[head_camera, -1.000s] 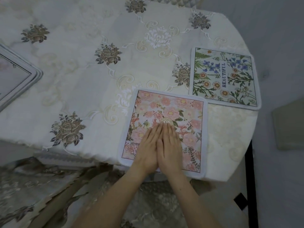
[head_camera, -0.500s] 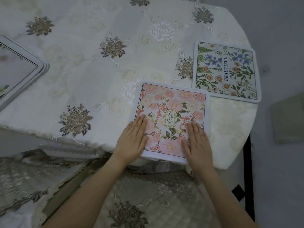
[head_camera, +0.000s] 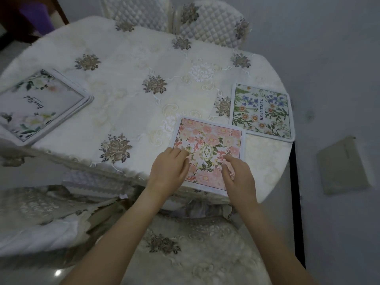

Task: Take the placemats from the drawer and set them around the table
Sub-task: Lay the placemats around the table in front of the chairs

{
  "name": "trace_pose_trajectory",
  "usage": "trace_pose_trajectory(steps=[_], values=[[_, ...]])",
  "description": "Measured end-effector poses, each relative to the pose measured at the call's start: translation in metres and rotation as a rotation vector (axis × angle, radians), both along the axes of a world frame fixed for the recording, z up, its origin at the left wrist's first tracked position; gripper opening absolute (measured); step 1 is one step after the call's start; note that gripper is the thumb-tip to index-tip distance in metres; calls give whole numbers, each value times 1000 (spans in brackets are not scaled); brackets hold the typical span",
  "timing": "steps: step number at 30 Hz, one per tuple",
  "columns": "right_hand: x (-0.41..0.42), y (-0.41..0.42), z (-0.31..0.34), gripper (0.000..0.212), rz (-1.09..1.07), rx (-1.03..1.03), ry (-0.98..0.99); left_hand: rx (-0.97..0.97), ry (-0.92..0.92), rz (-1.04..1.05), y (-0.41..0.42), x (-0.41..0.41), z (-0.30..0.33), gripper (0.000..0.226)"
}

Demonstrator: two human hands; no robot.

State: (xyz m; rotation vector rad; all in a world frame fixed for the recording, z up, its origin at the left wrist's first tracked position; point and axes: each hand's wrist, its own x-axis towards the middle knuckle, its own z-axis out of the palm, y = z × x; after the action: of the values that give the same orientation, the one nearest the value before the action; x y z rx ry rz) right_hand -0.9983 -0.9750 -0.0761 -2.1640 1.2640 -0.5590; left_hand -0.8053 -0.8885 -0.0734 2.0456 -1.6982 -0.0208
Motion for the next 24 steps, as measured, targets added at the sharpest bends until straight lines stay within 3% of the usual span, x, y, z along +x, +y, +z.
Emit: trace_pose_trajectory(steps=[8, 14, 18, 24], values=[[-52, 114, 38, 47, 197, -158, 3, -146, -79, 167, 143, -79, 47, 30], [-72, 179, 26, 54, 446, -162, 83, 28, -3, 335, 251, -120, 35, 52], [-57, 209, 30, 53, 563, -165, 49, 126, 12, 490, 317, -128, 33, 55], [9, 265, 42, 54, 748, -239, 49, 99, 77, 782, 405, -102, 37, 53]])
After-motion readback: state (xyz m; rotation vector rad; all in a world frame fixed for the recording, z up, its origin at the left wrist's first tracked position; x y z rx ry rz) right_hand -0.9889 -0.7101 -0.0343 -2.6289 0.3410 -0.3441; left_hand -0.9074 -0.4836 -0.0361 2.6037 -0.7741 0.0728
